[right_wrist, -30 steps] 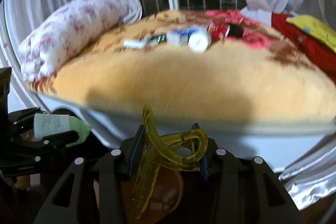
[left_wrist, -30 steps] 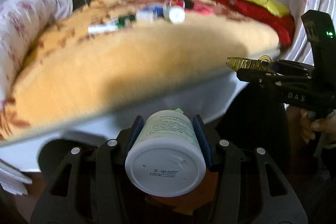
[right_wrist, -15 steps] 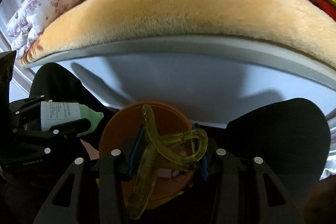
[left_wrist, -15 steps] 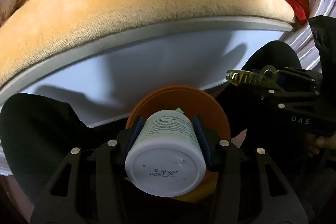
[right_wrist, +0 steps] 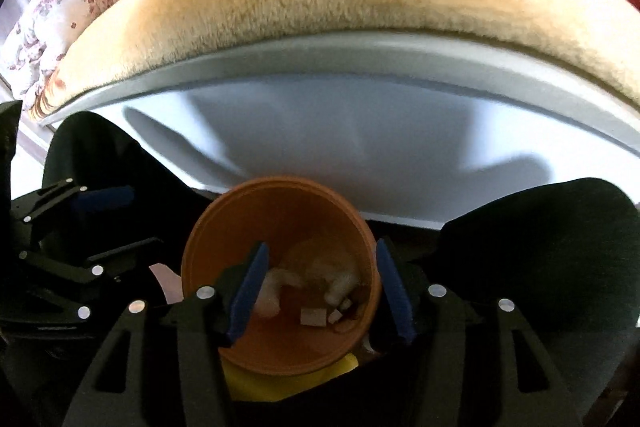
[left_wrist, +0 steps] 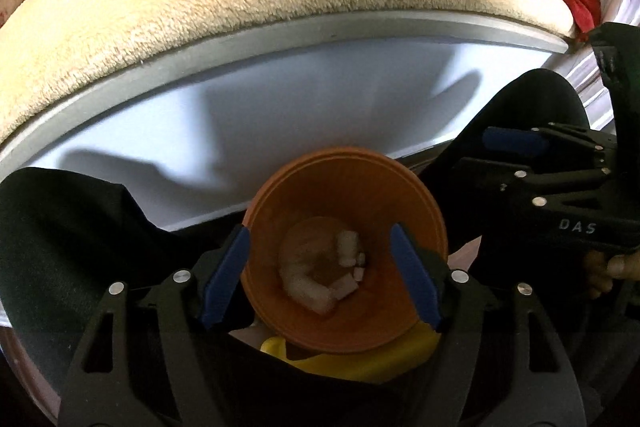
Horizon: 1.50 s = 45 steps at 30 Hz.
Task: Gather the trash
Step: 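Carry the jar and claw clip to the orange bin and release both, then return to the bed and grasp the green-capped lotion bottle with the right tool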
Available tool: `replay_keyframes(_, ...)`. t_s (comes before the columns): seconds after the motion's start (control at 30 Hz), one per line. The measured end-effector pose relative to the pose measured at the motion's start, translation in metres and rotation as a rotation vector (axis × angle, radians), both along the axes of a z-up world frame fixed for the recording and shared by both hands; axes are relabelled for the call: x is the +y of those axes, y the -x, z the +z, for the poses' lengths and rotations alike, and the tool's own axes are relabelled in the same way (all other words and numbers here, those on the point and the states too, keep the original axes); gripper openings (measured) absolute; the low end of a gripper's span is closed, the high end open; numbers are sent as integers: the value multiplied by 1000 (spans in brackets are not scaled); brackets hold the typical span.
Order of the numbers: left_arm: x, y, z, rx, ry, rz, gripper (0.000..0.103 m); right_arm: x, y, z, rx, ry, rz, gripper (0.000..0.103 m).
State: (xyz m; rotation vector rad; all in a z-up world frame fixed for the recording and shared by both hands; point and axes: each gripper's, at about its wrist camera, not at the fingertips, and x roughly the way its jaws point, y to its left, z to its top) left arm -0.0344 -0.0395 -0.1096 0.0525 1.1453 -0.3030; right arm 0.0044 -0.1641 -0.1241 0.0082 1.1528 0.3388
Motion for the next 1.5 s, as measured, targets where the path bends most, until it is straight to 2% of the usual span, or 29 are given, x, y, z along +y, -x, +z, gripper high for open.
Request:
replay_keyframes(0.23, 3, -1, 14, -41, 31, 5, 72, -17, -3, 41, -86, -52, -21, 56)
replay_keyframes(0.4, 5, 3, 42, -136, 44, 0, 78, -34, -24, 86, -208, -55, -50, 63)
replay_keyframes(0.53, 8, 1, 67, -219, 46, 4, 80, -44, -70, 123, -307, -50, -89, 63)
replay_keyframes(0.63, 8, -6, 80, -259, 57, 14, 80, -42, -121, 136, -325, -48, -113, 65)
replay_keyframes(0.8, 13, -21, 88, -275, 80, 48, 80, -39, -214, 131, -255, -37, -179, 66)
replay_keyframes(1.03, 30, -36, 88, -259, 113, 83, 80, -26, -289, 104, -158, -17, -255, 66)
replay_keyframes(1.13, 35, -42, 89, -252, 129, 97, 80, -21, -308, 91, -110, -6, -274, 66)
replay_keyframes(1.2, 37, -46, 90, -255, 128, 102, 80, -18, -318, 78, -70, 3, -274, 54)
replay_keyframes(1.27, 38, -52, 92, -258, 128, 106, 80, -16, -321, 73, -85, 24, -269, 48)
replay_keyframes(1.43, 38, -79, 108, -250, 147, 135, 80, -28, -311, 74, -111, -51, -287, 47)
replay_keyframes(1.5, 35, -100, 118, -257, 132, 149, 80, -31, -302, 77, -128, -64, -281, 47)
